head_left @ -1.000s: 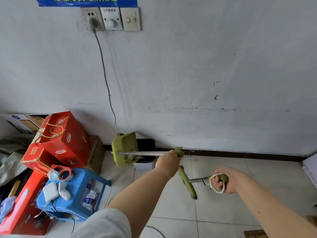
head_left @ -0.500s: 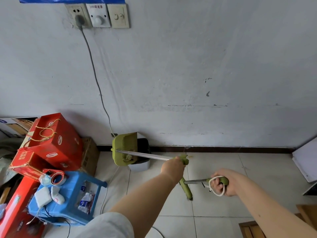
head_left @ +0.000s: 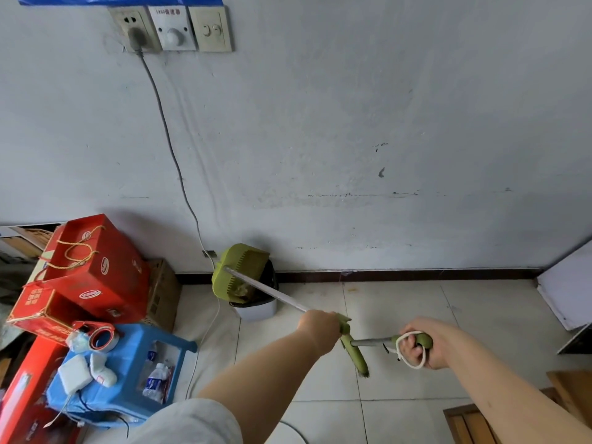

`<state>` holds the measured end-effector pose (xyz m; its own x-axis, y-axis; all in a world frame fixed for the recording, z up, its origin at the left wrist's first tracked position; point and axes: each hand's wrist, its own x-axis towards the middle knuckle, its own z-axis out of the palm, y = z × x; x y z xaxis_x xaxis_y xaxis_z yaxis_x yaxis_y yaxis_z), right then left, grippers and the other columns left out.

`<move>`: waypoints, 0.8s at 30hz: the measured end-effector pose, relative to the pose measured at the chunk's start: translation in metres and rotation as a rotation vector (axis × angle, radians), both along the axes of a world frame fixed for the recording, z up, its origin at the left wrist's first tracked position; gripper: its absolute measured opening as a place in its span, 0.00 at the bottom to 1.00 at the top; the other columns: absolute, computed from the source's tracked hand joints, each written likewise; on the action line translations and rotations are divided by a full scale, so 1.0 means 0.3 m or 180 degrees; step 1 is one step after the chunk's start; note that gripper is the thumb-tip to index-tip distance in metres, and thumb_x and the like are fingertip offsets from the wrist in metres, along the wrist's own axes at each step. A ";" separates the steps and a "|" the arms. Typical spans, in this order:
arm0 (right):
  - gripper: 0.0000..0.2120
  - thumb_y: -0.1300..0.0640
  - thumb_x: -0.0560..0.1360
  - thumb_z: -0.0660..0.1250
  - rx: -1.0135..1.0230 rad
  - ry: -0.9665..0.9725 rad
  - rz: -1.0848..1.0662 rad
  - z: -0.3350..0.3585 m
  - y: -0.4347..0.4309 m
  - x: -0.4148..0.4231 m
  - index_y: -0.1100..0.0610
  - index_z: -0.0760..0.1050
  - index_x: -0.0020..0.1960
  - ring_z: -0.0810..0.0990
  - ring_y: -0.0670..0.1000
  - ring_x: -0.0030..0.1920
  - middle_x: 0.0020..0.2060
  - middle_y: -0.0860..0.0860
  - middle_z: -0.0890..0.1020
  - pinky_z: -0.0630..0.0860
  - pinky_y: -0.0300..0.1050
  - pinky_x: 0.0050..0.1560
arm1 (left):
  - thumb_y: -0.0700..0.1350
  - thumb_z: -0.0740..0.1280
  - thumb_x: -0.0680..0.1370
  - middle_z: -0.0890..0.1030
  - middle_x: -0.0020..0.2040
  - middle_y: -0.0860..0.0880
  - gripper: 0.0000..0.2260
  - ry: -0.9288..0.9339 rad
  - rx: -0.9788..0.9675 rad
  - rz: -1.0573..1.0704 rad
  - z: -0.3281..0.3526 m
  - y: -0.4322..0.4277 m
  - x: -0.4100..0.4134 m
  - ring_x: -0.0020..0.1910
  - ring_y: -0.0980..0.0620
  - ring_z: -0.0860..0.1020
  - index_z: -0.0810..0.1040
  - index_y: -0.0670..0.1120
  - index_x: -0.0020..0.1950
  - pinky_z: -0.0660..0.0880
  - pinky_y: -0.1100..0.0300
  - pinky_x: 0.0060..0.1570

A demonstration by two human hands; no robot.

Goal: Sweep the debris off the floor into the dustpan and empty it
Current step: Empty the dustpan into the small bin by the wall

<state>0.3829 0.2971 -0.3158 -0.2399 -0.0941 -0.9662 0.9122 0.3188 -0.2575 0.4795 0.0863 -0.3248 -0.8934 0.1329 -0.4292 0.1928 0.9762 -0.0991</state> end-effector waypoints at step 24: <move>0.13 0.64 0.78 0.57 0.0059 0.0121 0.0013 0.012 -0.015 0.039 0.66 0.71 0.36 0.67 0.49 0.13 0.18 0.54 0.69 0.63 0.32 0.15 | 0.41 0.59 0.81 0.79 0.49 0.43 0.09 -0.0358 -0.0458 -0.0400 -0.042 -0.129 0.105 0.39 0.43 0.77 0.75 0.38 0.57 0.71 0.53 0.34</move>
